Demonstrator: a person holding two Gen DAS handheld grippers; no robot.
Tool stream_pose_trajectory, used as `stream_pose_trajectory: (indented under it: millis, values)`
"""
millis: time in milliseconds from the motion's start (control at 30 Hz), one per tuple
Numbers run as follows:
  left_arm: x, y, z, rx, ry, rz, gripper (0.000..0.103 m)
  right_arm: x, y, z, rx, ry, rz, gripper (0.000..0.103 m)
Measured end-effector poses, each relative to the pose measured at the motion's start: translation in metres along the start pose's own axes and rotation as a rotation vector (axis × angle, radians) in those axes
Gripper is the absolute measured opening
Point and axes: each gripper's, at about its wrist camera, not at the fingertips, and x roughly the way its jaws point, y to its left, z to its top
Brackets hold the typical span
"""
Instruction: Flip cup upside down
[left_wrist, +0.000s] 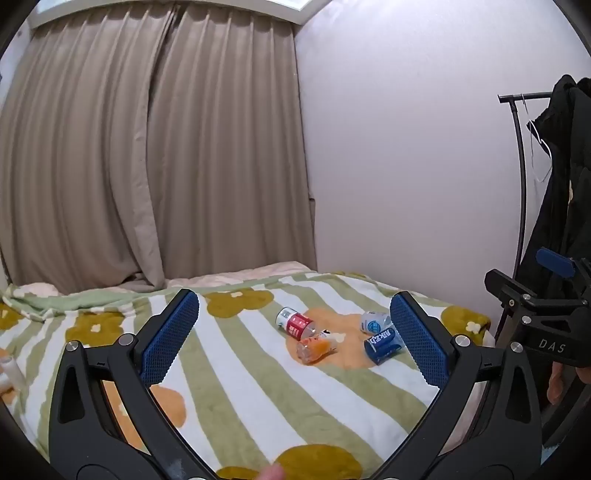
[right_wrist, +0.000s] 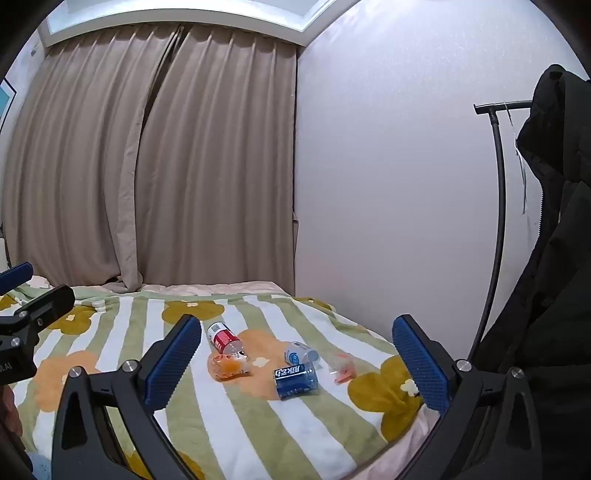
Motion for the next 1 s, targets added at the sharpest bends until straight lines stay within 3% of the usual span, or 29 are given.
stream_pose_trajectory:
  millis: [1000]
  values:
    - [0.004, 0.004, -0.013, -0.048, 0.031, -0.020, 0.103, 0.002, -0.002, -0.007, 0.007, 0.020, 0.016, 0.103]
